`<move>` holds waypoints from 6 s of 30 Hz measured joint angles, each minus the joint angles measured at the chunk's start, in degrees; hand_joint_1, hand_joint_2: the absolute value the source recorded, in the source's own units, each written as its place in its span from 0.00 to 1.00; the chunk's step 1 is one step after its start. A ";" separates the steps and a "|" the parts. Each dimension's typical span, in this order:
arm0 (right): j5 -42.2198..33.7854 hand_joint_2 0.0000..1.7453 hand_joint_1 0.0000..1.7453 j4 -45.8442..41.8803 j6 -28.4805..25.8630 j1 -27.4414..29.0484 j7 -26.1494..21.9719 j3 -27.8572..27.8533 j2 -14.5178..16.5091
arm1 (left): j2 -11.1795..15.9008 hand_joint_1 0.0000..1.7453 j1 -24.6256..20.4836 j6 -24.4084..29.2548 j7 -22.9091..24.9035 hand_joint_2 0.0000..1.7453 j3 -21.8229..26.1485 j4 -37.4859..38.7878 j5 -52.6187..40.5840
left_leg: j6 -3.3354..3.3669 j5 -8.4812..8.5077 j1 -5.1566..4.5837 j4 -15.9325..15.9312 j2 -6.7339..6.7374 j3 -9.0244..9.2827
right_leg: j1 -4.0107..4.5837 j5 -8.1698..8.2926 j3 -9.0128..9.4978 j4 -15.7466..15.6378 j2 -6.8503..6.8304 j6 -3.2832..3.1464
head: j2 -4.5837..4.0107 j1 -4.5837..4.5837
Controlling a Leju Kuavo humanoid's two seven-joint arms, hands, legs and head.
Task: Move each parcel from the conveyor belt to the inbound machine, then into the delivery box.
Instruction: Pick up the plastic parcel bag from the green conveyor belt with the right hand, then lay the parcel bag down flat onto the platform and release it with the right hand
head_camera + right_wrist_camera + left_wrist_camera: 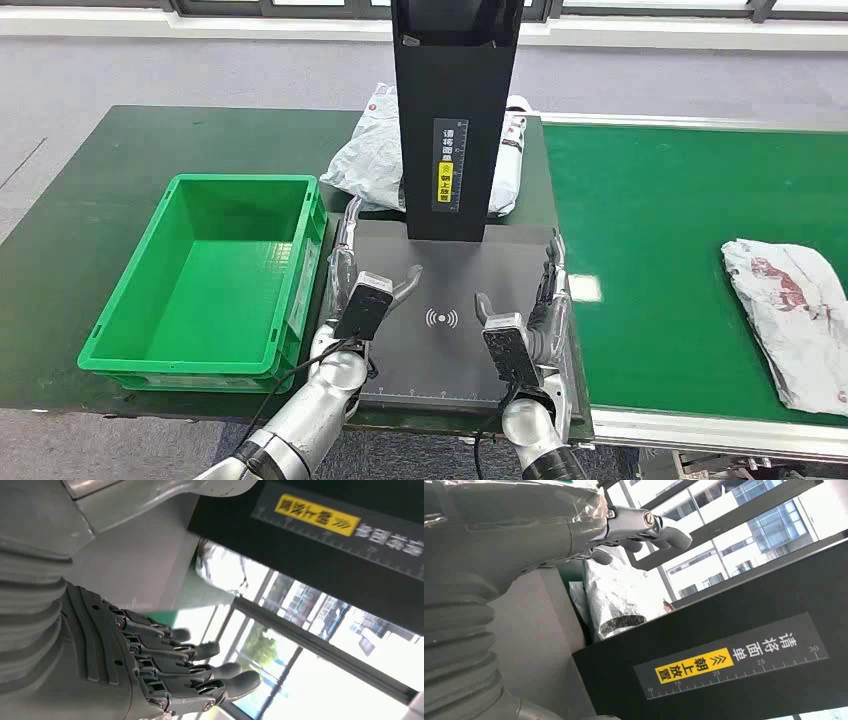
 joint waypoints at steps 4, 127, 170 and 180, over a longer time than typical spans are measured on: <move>8.66 1.00 0.00 0.22 -0.11 -0.20 0.41 -4.68 -0.33 | 0.20 0.00 0.08 -0.31 0.00 1.00 0.01 -0.47 0.35 | 0.01 0.00 -0.01 0.00 -0.01 0.00 | -0.01 0.01 0.01 0.00 -0.01 0.01 | 0.00 0.00; 64.14 1.00 1.00 40.60 18.74 -18.20 59.23 -31.71 -19.61 | 3.75 0.00 -2.85 -2.94 0.02 1.00 10.94 -2.33 1.54 | 0.38 0.20 -0.25 0.16 -0.16 -0.15 | -0.25 0.22 0.07 -0.01 -0.16 0.33 | -0.01 0.00; 27.86 1.00 0.88 -2.45 21.10 -9.56 18.23 4.75 1.07 | 1.48 0.00 -5.34 -5.94 3.89 1.00 19.11 -4.54 -15.05 | 0.28 0.27 -0.12 0.14 -0.11 -0.22 | -0.15 0.21 -0.08 0.01 -0.06 0.30 | -0.01 0.00; 26.94 1.00 0.02 0.32 28.45 -8.57 19.68 15.37 -0.18 | 0.38 0.00 -7.35 -6.70 2.24 1.00 19.11 -3.45 -13.07 | 0.27 0.29 -0.12 0.15 -0.12 -0.21 | -0.15 0.25 -0.08 0.01 -0.04 0.32 | -0.01 0.01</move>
